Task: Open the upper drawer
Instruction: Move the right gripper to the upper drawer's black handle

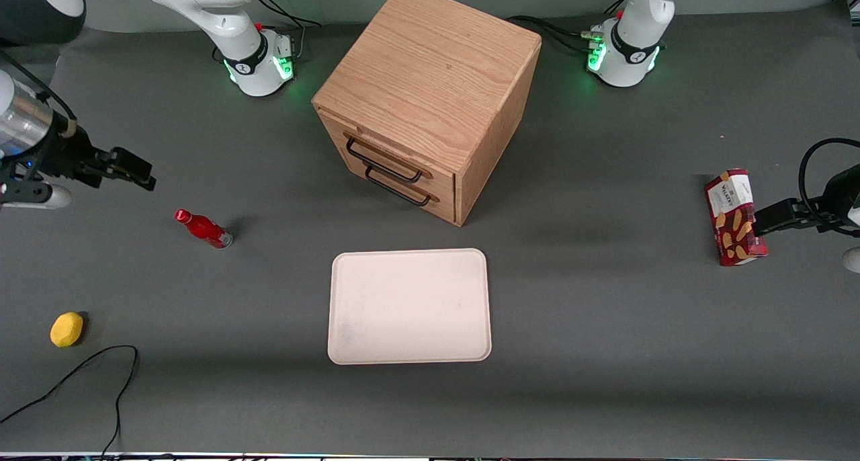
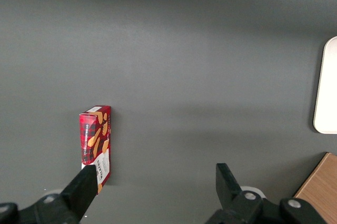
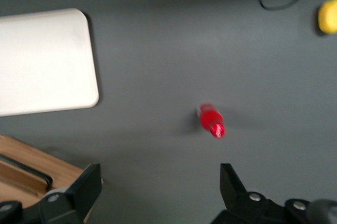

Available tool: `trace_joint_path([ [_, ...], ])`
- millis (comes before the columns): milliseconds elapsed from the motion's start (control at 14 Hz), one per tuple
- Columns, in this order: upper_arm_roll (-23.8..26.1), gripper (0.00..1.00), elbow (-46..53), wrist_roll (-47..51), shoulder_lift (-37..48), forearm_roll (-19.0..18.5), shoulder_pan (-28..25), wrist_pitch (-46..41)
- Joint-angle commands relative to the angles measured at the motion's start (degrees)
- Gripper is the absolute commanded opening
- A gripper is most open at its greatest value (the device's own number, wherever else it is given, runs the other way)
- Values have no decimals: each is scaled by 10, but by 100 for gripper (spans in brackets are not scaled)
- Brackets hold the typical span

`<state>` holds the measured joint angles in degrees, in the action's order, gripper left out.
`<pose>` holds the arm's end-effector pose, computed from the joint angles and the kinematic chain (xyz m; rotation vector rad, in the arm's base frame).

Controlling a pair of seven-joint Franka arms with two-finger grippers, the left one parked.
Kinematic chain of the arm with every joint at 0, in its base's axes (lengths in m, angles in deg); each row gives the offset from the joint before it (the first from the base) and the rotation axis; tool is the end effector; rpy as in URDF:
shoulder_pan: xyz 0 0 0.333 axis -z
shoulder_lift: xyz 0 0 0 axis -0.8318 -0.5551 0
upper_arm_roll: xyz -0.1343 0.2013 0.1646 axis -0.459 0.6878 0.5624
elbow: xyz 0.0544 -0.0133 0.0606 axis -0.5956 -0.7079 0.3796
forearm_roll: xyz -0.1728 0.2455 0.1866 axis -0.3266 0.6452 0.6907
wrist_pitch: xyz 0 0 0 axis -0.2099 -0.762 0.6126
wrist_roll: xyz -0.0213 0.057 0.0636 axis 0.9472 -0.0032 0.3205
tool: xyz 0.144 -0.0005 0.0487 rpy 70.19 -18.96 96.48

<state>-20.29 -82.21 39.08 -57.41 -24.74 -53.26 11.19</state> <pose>0.5301 0.0403 0.5275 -3.1058 0.1508 -0.0306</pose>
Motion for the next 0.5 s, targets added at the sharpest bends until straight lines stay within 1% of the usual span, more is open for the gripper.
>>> trace_joint_path([
  [0,26,100,13,1,-41,51,-2,49],
  [143,82,100,15,-3,-46,36,-3,69],
  [214,107,100,15,-7,-49,19,-3,69],
  [286,140,100,16,-7,-58,9,-3,70],
  [429,194,100,26,-15,-77,8,-3,70],
])
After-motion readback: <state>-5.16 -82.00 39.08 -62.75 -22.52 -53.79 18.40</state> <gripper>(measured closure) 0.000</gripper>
